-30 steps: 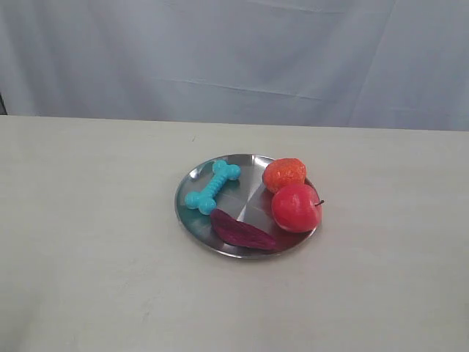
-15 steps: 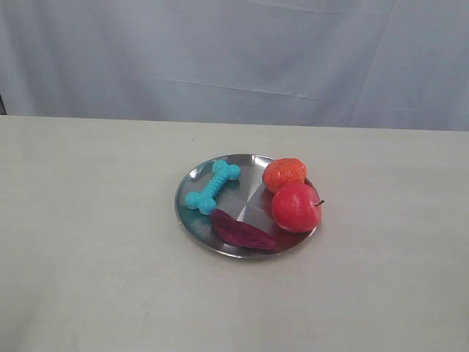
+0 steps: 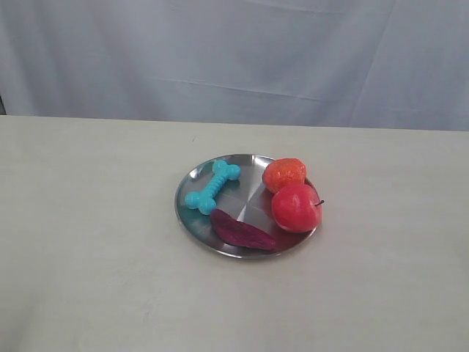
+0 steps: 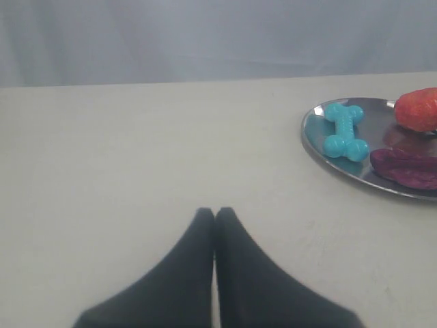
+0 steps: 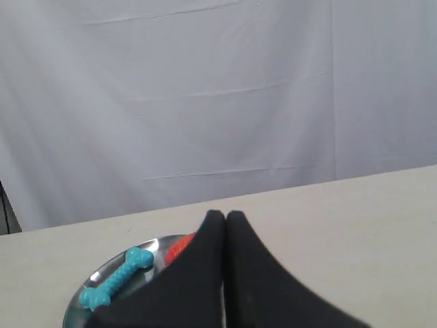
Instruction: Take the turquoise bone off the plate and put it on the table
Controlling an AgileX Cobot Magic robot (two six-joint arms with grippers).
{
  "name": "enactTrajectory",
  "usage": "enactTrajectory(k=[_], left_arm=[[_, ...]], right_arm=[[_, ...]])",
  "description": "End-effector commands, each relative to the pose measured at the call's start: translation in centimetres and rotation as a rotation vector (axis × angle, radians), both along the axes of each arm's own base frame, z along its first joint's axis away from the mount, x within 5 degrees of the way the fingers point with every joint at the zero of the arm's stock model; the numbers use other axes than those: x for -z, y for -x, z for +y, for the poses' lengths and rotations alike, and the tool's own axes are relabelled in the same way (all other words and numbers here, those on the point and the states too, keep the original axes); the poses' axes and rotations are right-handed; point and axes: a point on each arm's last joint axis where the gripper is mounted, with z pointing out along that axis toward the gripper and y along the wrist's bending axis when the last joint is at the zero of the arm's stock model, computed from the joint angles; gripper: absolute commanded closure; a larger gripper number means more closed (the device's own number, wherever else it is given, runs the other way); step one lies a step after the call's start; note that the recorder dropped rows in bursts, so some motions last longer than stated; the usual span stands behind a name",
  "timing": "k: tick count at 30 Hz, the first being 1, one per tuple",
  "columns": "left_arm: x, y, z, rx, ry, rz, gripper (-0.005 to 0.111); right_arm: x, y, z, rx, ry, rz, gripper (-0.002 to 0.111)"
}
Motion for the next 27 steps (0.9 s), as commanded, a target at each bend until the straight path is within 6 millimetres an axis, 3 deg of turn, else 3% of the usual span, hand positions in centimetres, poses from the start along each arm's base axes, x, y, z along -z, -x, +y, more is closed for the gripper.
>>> enactTrajectory(k=[1, 15, 19, 27], left_arm=[[0.1, 0.0, 0.0, 0.003, 0.0, 0.001, 0.107], [0.1, 0.0, 0.0, 0.003, 0.0, 0.001, 0.107], [0.1, 0.0, 0.0, 0.003, 0.0, 0.001, 0.107], [0.1, 0.0, 0.0, 0.003, 0.0, 0.001, 0.107]], right_arm=[[0.0, 0.4, 0.1, 0.006, -0.022, 0.055, 0.109], [0.1, 0.4, 0.1, 0.005, -0.027, 0.063, 0.109], [0.2, 0.1, 0.2, -0.022, 0.042, 0.175, 0.109], [-2.9, -2.4, 0.1, -0.146, 0.049, 0.349, 0.109]])
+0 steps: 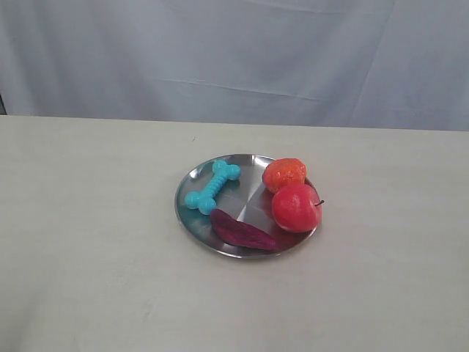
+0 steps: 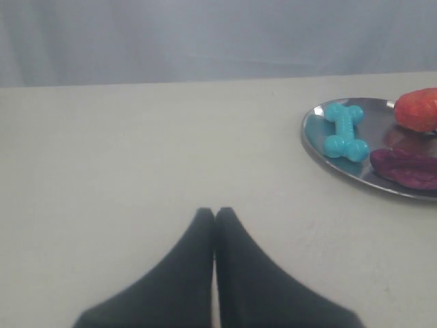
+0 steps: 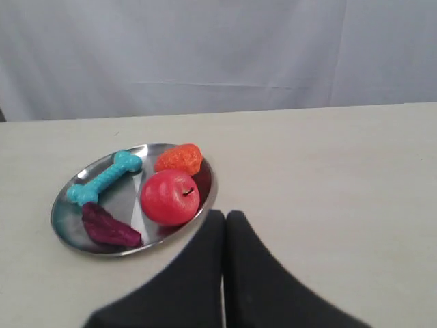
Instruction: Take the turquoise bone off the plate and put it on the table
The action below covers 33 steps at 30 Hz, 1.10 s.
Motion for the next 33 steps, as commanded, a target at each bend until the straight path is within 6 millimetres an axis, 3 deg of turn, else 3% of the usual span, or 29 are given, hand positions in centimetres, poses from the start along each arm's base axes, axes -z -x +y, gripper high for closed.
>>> enactTrajectory(k=[1, 9, 16, 24, 33], left_arm=[[0.1, 0.0, 0.0, 0.003, 0.0, 0.001, 0.107], [0.1, 0.0, 0.0, 0.003, 0.0, 0.001, 0.107], [0.1, 0.0, 0.0, 0.003, 0.0, 0.001, 0.107], [0.1, 0.0, 0.0, 0.003, 0.0, 0.001, 0.107], [0.1, 0.0, 0.0, 0.003, 0.0, 0.001, 0.107]], right_arm=[[-2.1, -2.0, -0.1, -0.079, 0.009, 0.085, 0.109], [-5.7, -7.9, 1.0, -0.261, 0.013, 0.243, 0.109], [-7.7, -15.7, 2.6, -0.339, -0.006, 0.418, 0.109], [-6.6, -25.5, 3.5, -0.337, -0.043, 0.593, 0.109], [-4.6, -33.0, 4.9, -0.331, -0.151, 0.671, 0.109]])
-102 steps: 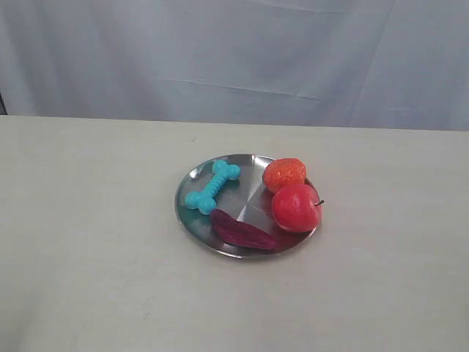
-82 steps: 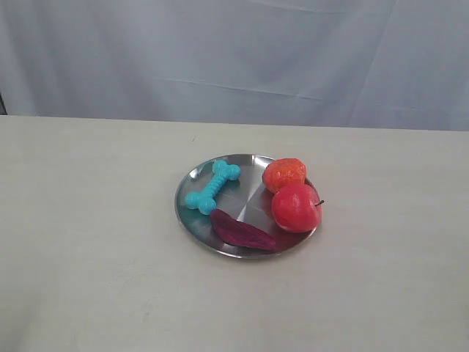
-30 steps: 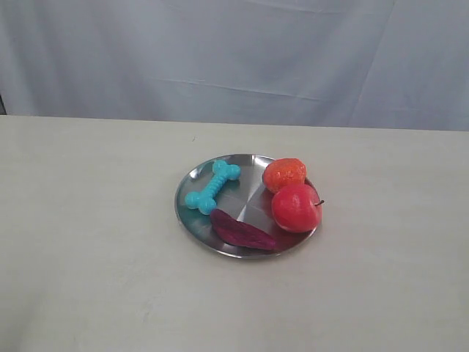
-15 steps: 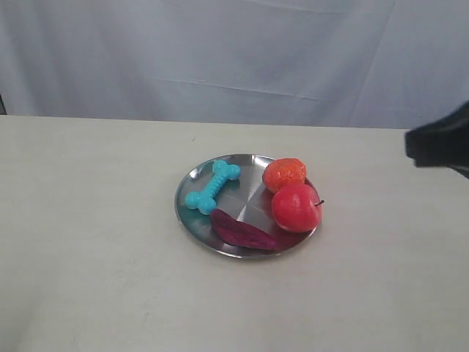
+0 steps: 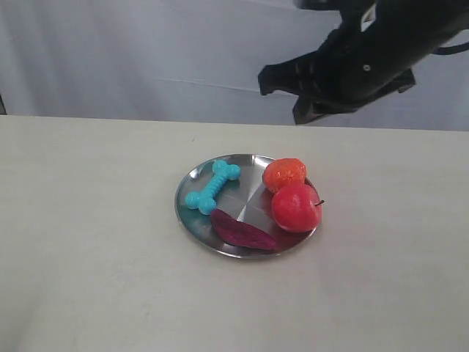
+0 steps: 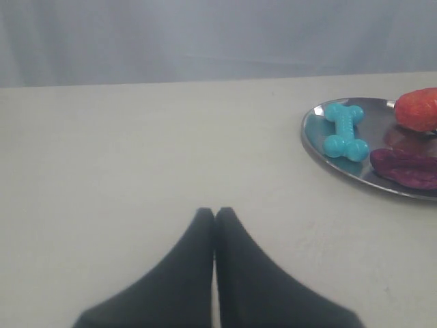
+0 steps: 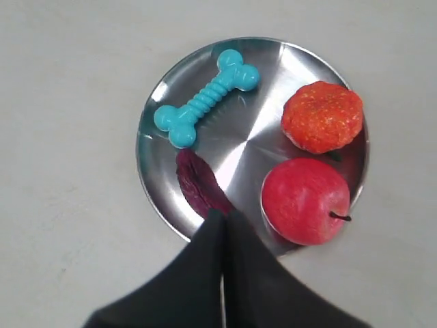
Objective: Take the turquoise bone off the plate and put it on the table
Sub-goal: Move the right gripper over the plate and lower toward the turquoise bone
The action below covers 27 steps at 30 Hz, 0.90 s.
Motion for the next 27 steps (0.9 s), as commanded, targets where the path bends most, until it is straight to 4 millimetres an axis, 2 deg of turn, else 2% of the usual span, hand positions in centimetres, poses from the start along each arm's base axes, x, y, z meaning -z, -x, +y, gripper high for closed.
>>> enactTrajectory(k=[1, 11, 18, 23, 27], left_arm=[[0.1, 0.0, 0.0, 0.003, 0.0, 0.001, 0.107], [0.1, 0.0, 0.0, 0.003, 0.0, 0.001, 0.107], [0.1, 0.0, 0.0, 0.003, 0.0, 0.001, 0.107], [0.1, 0.0, 0.0, 0.003, 0.0, 0.001, 0.107], [0.1, 0.0, 0.0, 0.003, 0.0, 0.001, 0.107]], right_arm=[[1.0, -3.1, 1.0, 0.021, -0.051, 0.039, 0.109], [4.3, -8.0, 5.6, 0.026, -0.105, 0.089, 0.109], [7.3, -11.2, 6.0, 0.114, -0.125, 0.127, 0.109], [10.6, -13.4, 6.2, 0.158, -0.122, 0.142, 0.109], [13.1, -14.4, 6.4, 0.16, -0.125, 0.137, 0.109]])
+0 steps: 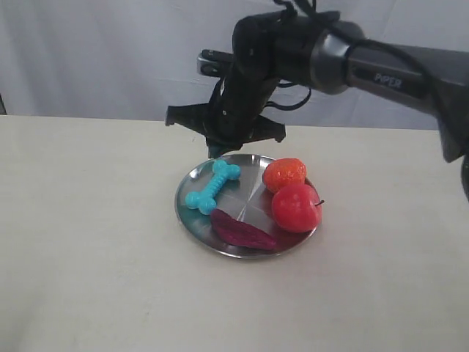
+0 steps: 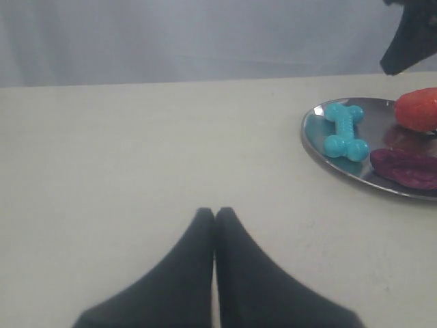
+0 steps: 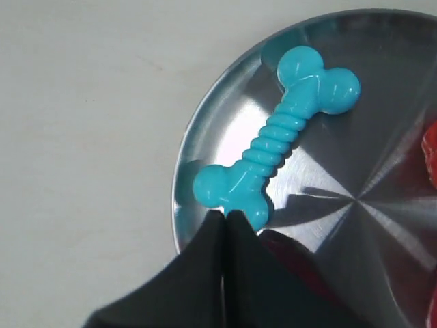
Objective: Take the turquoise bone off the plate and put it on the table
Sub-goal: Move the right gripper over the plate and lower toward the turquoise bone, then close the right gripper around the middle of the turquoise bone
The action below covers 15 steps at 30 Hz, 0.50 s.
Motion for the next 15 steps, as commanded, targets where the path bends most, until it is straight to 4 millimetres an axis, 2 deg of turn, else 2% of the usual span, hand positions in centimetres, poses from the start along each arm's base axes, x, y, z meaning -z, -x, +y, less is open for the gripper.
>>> enactTrajectory(k=[1, 5, 10, 15], left_arm=[[0.1, 0.0, 0.0, 0.003, 0.0, 0.001, 0.107], [0.1, 0.0, 0.0, 0.003, 0.0, 0.001, 0.107], [0.1, 0.0, 0.0, 0.003, 0.0, 0.001, 0.107], [0.1, 0.0, 0.0, 0.003, 0.0, 0.001, 0.107]], right_arm=[[2.6, -1.2, 0.1, 0.014, 0.005, -0.007, 0.109], [4.7, -1.7, 0.1, 0.013, 0.025, 0.013, 0.109], [5.5, -2.1, 0.0, 0.015, 0.039, -0.013, 0.109], [5.4, -2.5, 0.1, 0.028, 0.021, -0.06, 0.108]])
